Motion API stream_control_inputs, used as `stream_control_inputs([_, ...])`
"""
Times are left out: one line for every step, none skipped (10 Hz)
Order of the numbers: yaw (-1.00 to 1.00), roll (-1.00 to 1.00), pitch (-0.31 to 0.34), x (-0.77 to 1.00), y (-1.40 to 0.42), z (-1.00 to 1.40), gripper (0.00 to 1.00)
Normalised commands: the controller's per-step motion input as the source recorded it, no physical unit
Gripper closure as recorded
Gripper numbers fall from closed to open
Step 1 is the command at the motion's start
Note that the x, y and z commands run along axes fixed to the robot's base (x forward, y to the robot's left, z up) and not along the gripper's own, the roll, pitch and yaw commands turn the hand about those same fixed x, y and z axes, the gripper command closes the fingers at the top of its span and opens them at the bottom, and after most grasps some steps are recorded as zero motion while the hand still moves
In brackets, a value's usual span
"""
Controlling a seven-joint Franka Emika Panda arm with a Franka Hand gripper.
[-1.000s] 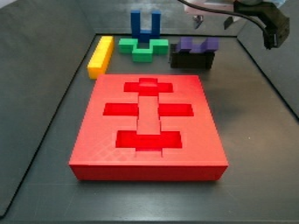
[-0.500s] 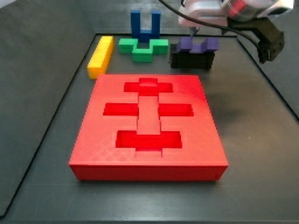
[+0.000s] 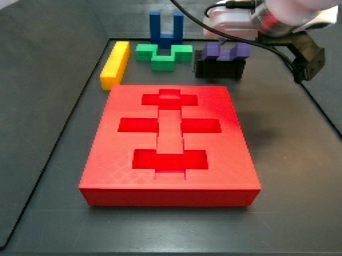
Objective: Pick up the purple object. Move up. Place the purple object on the fixture. Regrasp the purple object. Move to above the board. Insert the purple object.
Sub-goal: Regrasp the purple object.
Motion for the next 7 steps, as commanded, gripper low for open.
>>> stream_control_inputs([0.00,0.22,0.111,0.29,-0.09,-0.13,0.00])
stream_control_inputs([0.00,0.21,0.103,0.31,-0.11,-0.16,0.00])
stream_control_inputs([0.00,0.15,0.109,0.36,-0.12,-0.15,0.00])
stream_control_inputs([0.00,0.14,0.109,0.35,-0.10,-0.16,0.00])
stream_control_inputs([0.00,0.14,0.114,0.37,-0.07,-0.17,0.00])
stream_control_inputs([0.00,0.13,0.114,0.40,-0.01,-0.22,0.00])
stream_control_inputs([0.00,0.11,0.097,0.42,0.00,-0.26,0.00])
